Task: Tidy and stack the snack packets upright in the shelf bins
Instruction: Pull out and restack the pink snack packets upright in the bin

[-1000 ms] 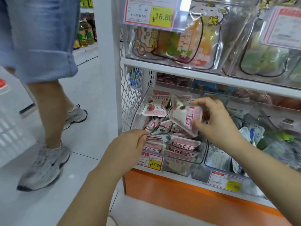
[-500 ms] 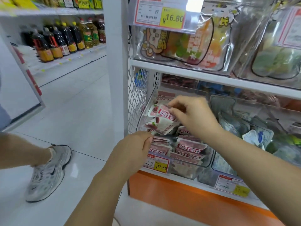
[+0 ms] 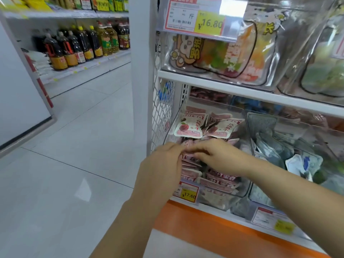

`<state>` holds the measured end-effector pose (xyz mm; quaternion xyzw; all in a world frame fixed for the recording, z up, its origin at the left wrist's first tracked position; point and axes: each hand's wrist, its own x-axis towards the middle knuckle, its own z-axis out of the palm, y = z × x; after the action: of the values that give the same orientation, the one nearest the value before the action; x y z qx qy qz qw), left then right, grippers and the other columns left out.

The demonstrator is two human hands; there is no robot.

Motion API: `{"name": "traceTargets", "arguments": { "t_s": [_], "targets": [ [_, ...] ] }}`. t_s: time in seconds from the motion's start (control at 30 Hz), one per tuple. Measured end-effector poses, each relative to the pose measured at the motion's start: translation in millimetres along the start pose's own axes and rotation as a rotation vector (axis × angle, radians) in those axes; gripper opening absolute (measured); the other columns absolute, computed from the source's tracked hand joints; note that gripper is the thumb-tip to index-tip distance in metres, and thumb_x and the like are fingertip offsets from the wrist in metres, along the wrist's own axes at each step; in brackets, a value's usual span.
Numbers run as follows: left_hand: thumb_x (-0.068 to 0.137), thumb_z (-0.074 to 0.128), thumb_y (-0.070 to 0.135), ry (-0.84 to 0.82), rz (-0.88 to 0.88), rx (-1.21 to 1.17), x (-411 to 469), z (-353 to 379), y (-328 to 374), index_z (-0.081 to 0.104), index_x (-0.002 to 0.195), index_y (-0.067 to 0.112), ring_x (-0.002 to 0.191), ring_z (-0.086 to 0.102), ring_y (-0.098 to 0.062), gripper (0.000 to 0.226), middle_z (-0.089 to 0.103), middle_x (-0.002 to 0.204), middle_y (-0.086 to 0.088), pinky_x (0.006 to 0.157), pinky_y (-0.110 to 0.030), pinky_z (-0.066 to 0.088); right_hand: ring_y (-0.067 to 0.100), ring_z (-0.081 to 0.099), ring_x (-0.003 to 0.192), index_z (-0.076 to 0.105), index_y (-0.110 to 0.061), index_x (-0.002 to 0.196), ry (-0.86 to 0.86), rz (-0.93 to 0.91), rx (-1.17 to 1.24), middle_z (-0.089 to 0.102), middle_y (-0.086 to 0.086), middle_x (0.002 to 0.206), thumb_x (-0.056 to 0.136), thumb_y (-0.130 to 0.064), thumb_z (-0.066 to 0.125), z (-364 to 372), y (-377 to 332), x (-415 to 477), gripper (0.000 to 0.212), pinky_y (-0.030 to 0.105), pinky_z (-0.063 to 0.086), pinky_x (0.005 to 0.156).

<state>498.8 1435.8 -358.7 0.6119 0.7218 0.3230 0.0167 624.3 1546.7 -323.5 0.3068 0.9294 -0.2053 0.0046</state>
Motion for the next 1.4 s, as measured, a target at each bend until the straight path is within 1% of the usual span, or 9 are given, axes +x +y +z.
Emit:
{"name": "traceTargets", "arguments": {
  "t_s": [0.1,0.2,0.37,0.53,0.93,1.03,1.1,1.2,1.4],
  "targets": [
    [0.090,0.051,0.015,0.065,0.078,0.053,4.9,4.3,2.1,0.066,0.116,0.019,0.100,0.064,-0.021,0.031,0.068,0.112,0.001,0.078,-0.033,0.054,0.006,0.049,0.119,0.055,-0.026,0.130,-0.015,-0.022,-0.041,0.057,-0.012,0.130,0.097,-0.015,0.045,1.6,2.7,-13.4,0.036,0.017,0.036,0.097],
    [0.094,0.036,0.027,-0.095,0.144,0.149,2.7,14.2,8.2,0.059,0.125,0.018,0.116,0.057,-0.018,0.039,0.061,0.127,0.001,0.100,-0.034,0.043,0.005,0.055,0.110,0.060,-0.026,0.124,0.021,-0.033,-0.017,0.062,-0.013,0.122,0.096,-0.012,0.047,-6.8,6.2,-21.8,0.034,0.014,0.039,0.092],
    [0.101,0.029,0.031,-0.204,0.092,0.112,-0.6,25.2,2.4,0.042,0.141,0.024,0.130,0.040,-0.012,0.043,0.036,0.147,0.008,0.115,-0.030,0.021,0.017,0.062,0.090,0.063,-0.028,0.117,0.509,0.189,-0.194,0.066,-0.004,0.109,0.089,-0.019,0.058,-28.9,35.0,-29.1,0.030,0.031,0.051,0.078],
    [0.100,0.033,0.028,-0.168,0.094,0.084,1.0,23.3,4.9,0.048,0.137,0.018,0.137,0.026,-0.015,0.041,0.045,0.139,0.005,0.113,-0.028,0.021,0.021,0.061,0.100,0.053,-0.035,0.127,0.361,0.354,-0.383,0.065,-0.003,0.113,0.088,-0.032,0.057,-30.2,49.2,-14.0,0.039,0.030,0.048,0.076],
    [0.099,0.038,0.025,-0.148,0.055,0.031,12.4,8.2,16.3,0.049,0.135,0.022,0.109,0.051,-0.014,0.038,0.053,0.130,0.005,0.095,-0.025,0.038,0.010,0.061,0.059,0.073,-0.026,0.094,0.755,0.167,0.178,0.069,-0.019,0.082,0.088,-0.025,0.061,-22.5,26.0,-68.2,0.014,0.019,0.049,0.059],
    [0.101,0.034,0.032,-0.077,-0.083,-0.214,10.8,0.2,32.7,0.063,0.108,0.023,0.086,0.059,-0.010,0.031,0.066,0.102,0.000,0.074,-0.017,0.047,0.011,0.051,0.046,0.071,-0.033,0.094,0.648,0.081,0.345,0.070,-0.020,0.088,0.090,-0.021,0.058,-14.3,16.1,-97.9,0.018,0.015,0.043,0.049],
    [0.101,0.030,0.041,-0.093,-0.308,-0.579,10.5,-7.3,47.8,0.060,0.092,0.028,0.069,0.064,-0.005,0.034,0.068,0.084,0.002,0.059,-0.017,0.053,-0.004,0.060,0.067,0.069,-0.037,0.094,0.593,0.017,0.412,0.066,-0.029,0.099,0.089,-0.025,0.053,-10.2,12.1,-109.3,0.021,0.006,0.041,0.061],
    [0.094,0.050,0.041,-0.129,-0.488,-0.979,9.5,-6.5,58.0,0.056,0.115,0.033,0.079,0.070,-0.009,0.024,0.071,0.093,0.005,0.075,-0.035,0.059,-0.011,0.056,0.102,0.070,-0.035,0.097,0.515,-0.051,0.428,0.063,-0.032,0.106,0.086,-0.032,0.049,-5.3,6.1,-112.4,0.025,0.006,0.042,0.079],
    [0.087,0.064,0.010,-0.037,-0.464,-1.136,2.9,-12.7,54.4,0.061,0.106,0.025,0.082,0.071,-0.011,0.024,0.071,0.101,0.003,0.071,-0.031,0.059,-0.007,0.059,0.089,0.064,-0.029,0.092,0.514,0.014,0.389,0.066,-0.019,0.094,0.085,-0.024,0.065,-9.2,-4.2,-95.6,0.009,0.009,0.045,0.075]
  ]
}}
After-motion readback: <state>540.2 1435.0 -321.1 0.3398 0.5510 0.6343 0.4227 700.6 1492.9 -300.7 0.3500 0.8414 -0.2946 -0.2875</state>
